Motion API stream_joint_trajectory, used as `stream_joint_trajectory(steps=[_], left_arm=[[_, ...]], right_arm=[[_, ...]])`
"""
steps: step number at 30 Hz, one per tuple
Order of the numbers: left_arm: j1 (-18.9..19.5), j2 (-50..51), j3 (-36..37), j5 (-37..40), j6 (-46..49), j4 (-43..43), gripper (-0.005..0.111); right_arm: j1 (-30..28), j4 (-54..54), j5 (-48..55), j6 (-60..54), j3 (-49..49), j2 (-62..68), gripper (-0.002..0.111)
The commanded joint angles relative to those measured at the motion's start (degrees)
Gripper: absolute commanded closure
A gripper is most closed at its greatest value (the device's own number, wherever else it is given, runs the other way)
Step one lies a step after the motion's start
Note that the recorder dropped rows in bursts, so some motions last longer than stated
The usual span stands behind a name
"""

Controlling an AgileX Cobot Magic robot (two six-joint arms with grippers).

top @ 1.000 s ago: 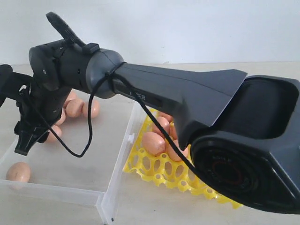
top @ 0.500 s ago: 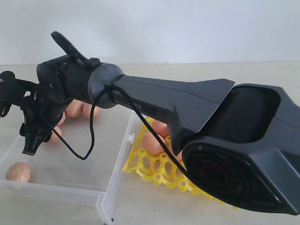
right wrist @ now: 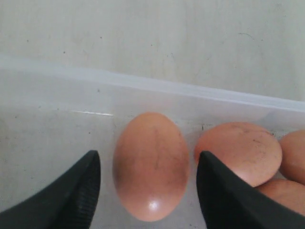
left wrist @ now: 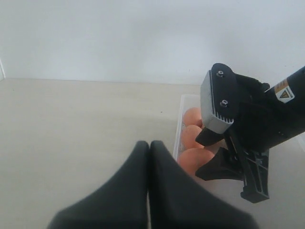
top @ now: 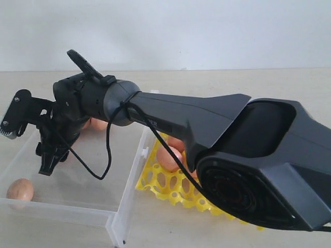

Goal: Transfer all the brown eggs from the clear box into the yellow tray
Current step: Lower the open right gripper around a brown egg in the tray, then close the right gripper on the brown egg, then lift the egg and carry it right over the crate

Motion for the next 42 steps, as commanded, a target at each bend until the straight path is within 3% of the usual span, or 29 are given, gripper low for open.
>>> stream_joint_trajectory(steps=[1, 16, 19, 20, 21, 25, 28, 30, 34, 42], left_arm=[[0.05, 0.17, -0.24, -0.01, 0.03, -0.31, 0.111], [0.05, 0.17, -0.24, -0.01, 0.03, -0.31, 0.111], [0.05, 0.17, -0.24, -0.01, 0.03, -0.31, 0.111], [0.05, 0.17, -0.24, -0.01, 0.03, -0.31, 0.111], [0.05, 0.17, -0.24, -0.01, 0.03, -0.31, 0.111], [0.05, 0.17, -0.24, -0.01, 0.03, -0.31, 0.111], [0.05, 0.17, -0.24, -0.01, 0.03, -0.31, 0.111], [0.05, 0.17, -0.24, -0.01, 0.03, -0.31, 0.111], [0.05, 0.17, -0.24, -0.01, 0.03, -0.31, 0.111], [0.05, 0.17, -0.24, -0.01, 0.03, -0.31, 0.111]], right_arm=[[-0.23, 0.90, -0.94, -0.17, -0.43, 0.53, 0.051], [-0.12, 4.73, -4.53, -0.17, -0.43, 2.15, 0.054], [-0.12, 5.01, -3.02, 0.35, -1.31, 2.15, 0.085], [-0.12, 5.01, -2.39, 0.66, -1.77, 2.15, 0.103], [-0.12, 5.01, -2.27, 1.73, -2.46, 2.15, 0.108], [-0.12, 5.01, -2.87, 3.64, -3.11, 2.15, 0.109], [-0.12, 1.60, -2.62, 18.27, -3.11, 0.43, 0.109], [-0.12, -7.02, -2.73, 32.05, -3.11, -1.33, 0.109], [-1.45, -10.83, -1.55, 41.59, -2.14, -5.96, 0.109], [-3.55, -13.99, -15.97, 46.32, 22.45, -21.72, 0.109]])
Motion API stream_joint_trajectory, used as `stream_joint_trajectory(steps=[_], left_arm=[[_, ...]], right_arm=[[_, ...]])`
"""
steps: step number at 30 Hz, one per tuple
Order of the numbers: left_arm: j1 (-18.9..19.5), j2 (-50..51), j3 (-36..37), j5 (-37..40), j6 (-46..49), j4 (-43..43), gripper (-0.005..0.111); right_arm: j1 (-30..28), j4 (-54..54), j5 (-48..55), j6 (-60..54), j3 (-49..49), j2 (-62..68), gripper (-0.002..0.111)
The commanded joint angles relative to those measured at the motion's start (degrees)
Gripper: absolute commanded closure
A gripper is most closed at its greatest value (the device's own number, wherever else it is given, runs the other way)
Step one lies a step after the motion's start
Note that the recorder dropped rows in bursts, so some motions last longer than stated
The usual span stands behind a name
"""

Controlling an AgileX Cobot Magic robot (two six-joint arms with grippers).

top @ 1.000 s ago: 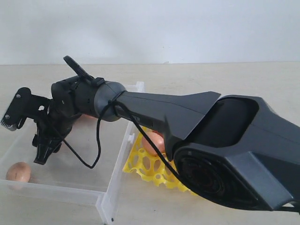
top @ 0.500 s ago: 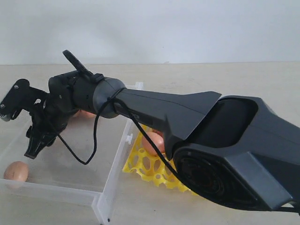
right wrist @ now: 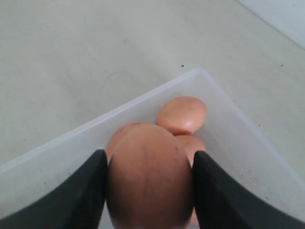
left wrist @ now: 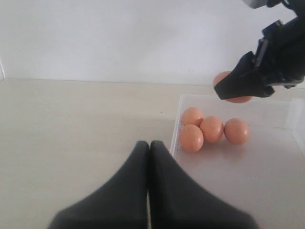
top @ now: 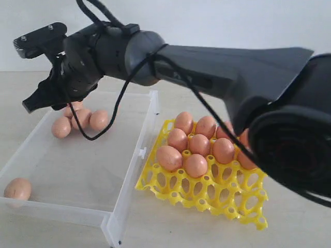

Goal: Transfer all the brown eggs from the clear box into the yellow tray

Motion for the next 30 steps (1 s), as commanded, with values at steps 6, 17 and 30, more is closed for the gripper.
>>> stream_joint_trajectory(steps=[6, 17, 30], left_arm=[[0.05, 0.17, -0.24, -0.01, 0.03, -0.31, 0.111], [0.05, 0.17, -0.24, -0.01, 0.03, -0.31, 0.111], [0.05, 0.17, -0.24, -0.01, 0.03, -0.31, 0.111]], right_arm=[[-3.45, 2.51, -37.72, -1.27, 44.16, -24.91, 0.109], [-6.21, 26.77, -62.36, -27.21, 86.89, -50.12, 0.109], [-6.10, 32.85, -62.32, -21.64, 100.70, -53.16, 0.109]])
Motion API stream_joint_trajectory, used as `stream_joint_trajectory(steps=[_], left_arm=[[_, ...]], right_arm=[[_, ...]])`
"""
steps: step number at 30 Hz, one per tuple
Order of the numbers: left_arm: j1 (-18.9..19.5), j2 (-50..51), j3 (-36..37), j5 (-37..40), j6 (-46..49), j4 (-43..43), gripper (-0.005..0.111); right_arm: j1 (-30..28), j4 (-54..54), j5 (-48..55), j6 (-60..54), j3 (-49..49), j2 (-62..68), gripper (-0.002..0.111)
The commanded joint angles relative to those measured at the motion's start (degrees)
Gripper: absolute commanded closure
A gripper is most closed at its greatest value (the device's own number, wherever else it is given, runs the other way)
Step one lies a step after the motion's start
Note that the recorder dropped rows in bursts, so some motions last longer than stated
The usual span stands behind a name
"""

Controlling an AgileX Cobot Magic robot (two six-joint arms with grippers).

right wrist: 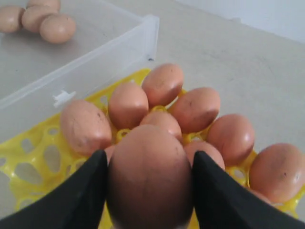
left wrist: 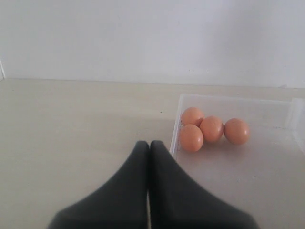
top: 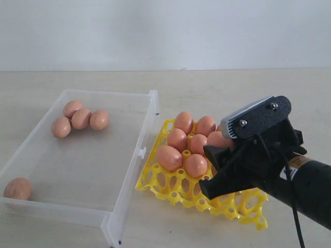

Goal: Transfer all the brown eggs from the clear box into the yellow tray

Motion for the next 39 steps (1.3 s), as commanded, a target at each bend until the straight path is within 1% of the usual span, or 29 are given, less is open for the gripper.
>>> stream_joint_trajectory(steps=[1, 5, 7, 10, 12, 16, 19, 21, 26, 39], left_arm=[[0.05, 0.17, -0.24, -0.01, 0.03, -0.31, 0.111], [0.05, 0.17, -0.24, -0.01, 0.03, -0.31, 0.111], [0.05, 0.17, -0.24, -0.01, 0.03, -0.31, 0.111], [0.05, 0.17, -0.24, -0.01, 0.03, -0.31, 0.111], [0.05, 0.17, -0.24, -0.01, 0.03, -0.31, 0.111], [0.05, 0.17, -0.24, -0.01, 0.03, -0.31, 0.111], [0.05, 0.17, -0.24, -0.01, 0.03, -0.31, 0.111], [0.05, 0.17, -0.24, -0.01, 0.03, -0.31, 0.111], [0.05, 0.17, -0.24, -0.01, 0.03, -0.31, 0.111], [0.05, 0.17, -0.24, -0.01, 0.03, -0.31, 0.111]], right_arm=[[-0.08, 0.02, -0.14, 4.09, 2.65, -0.56, 0.109], [-0.08, -1.24, -0.02, 4.37, 3.45, -0.56, 0.109], [-0.08, -3.09, 0.47, 6.29, 3.45, -0.69, 0.109], [1.72, -2.97, 1.03, 7.34, 3.45, -1.46, 0.109], [2.81, -2.68, 0.79, 5.73, 3.45, -1.46, 0.109], [2.80, -0.22, 0.17, 2.99, 3.45, -1.20, 0.109], [2.68, 1.10, -2.33, 0.94, 3.45, -1.11, 0.109], [2.68, 1.36, -3.84, 0.94, 3.45, -1.11, 0.109], [2.68, 1.36, -3.07, 1.07, 3.45, 0.17, 0.109], [2.68, 1.36, -5.43, 1.81, 3.45, 4.24, 0.109]])
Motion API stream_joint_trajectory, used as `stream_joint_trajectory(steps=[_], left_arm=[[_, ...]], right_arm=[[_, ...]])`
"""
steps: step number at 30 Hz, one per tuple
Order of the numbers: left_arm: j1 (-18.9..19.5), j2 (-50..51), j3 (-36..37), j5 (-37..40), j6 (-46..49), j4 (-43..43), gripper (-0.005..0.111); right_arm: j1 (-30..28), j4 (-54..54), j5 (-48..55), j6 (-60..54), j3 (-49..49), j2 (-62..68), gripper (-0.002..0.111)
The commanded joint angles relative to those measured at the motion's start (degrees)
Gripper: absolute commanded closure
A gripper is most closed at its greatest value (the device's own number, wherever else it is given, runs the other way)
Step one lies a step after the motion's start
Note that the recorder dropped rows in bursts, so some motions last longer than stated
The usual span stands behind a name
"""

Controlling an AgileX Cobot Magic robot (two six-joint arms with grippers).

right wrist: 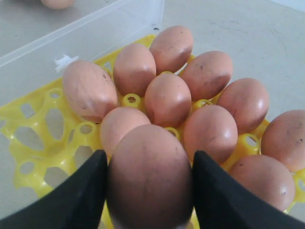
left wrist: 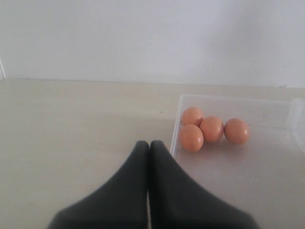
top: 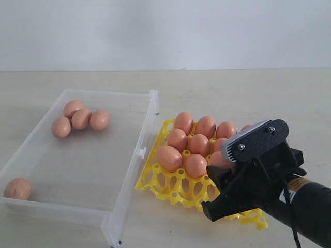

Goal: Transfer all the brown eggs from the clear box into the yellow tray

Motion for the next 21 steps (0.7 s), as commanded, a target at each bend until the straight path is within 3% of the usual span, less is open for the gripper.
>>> stream_joint_trajectory(steps=[1, 15, 21], left_arm=[[0.05, 0.17, -0.24, -0.01, 0.03, -0.31, 0.111], [0.05, 0.17, -0.24, -0.01, 0.03, -0.31, 0.111], [0.05, 0.17, -0.24, -0.01, 0.03, -0.31, 0.111]], right_arm=[[0.04, 0.08, -2.00, 0.29, 0.15, 0.86, 0.109], [-2.30, -1.28, -3.58, 5.56, 0.03, 2.05, 0.109], [-2.30, -4.19, 2.48, 7.86, -4.94, 4.49, 0.109]])
